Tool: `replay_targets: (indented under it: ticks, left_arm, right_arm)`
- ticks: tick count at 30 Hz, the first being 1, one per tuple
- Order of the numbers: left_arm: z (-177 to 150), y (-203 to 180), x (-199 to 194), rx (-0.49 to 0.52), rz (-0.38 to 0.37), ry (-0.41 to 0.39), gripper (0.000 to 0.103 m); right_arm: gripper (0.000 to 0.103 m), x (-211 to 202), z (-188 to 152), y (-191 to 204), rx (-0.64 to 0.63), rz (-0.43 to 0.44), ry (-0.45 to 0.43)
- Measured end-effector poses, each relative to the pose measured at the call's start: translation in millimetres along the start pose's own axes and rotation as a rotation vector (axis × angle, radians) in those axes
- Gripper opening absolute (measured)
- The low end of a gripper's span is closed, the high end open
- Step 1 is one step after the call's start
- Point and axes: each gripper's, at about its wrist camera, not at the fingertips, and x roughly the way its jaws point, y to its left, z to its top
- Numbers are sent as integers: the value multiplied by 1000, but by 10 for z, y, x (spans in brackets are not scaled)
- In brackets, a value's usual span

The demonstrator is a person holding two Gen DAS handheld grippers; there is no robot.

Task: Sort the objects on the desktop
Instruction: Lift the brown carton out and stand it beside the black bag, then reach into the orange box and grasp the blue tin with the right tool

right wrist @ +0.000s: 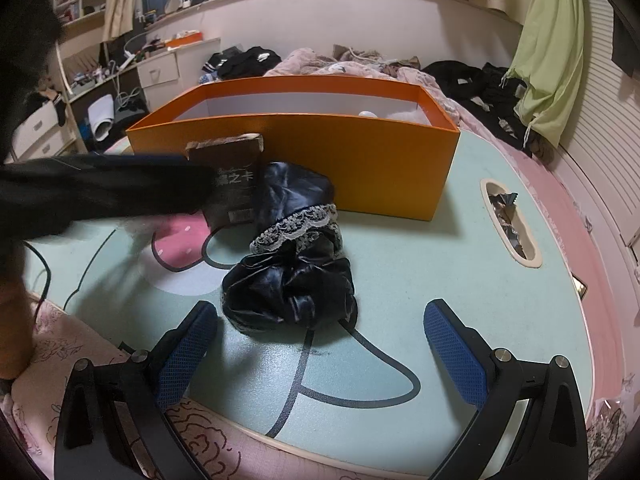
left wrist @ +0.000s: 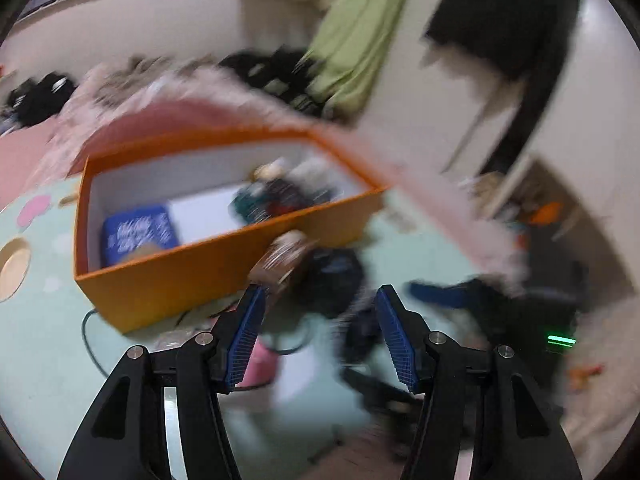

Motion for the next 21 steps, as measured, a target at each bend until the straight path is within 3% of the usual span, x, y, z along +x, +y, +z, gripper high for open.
replay_targets:
  ticks: [3, 5, 9, 11, 15, 19, 21]
  left_arm:
    - [-49, -20, -302, -3, 1, -74, 58]
    - [-112, 59, -429, -46, 84, -74, 59]
    - [-361, 302, -559, -158, 326, -2, 63]
    - [-487, 343, -547, -165, 353, 29, 68]
    - [-672, 325, -312, -135, 418, 135, 68]
    - [-700, 215, -170, -78, 461, 155, 72]
    - [-733, 155, -124, -52, 491, 163, 87]
  right_arm:
    - [103, -6, -4, -2, 1, 0, 0]
    - [103, -5, -5, -7, 0, 1, 0]
    - [103, -5, -5, -12, 0, 1, -1]
    - [103, -5, -6, -15, 1, 1, -1]
    - [103, -15, 11, -43, 16, 32, -5]
    - [97, -172, 110, -99, 35, 82, -52]
    - [97, -316, 280, -114, 47, 122, -95]
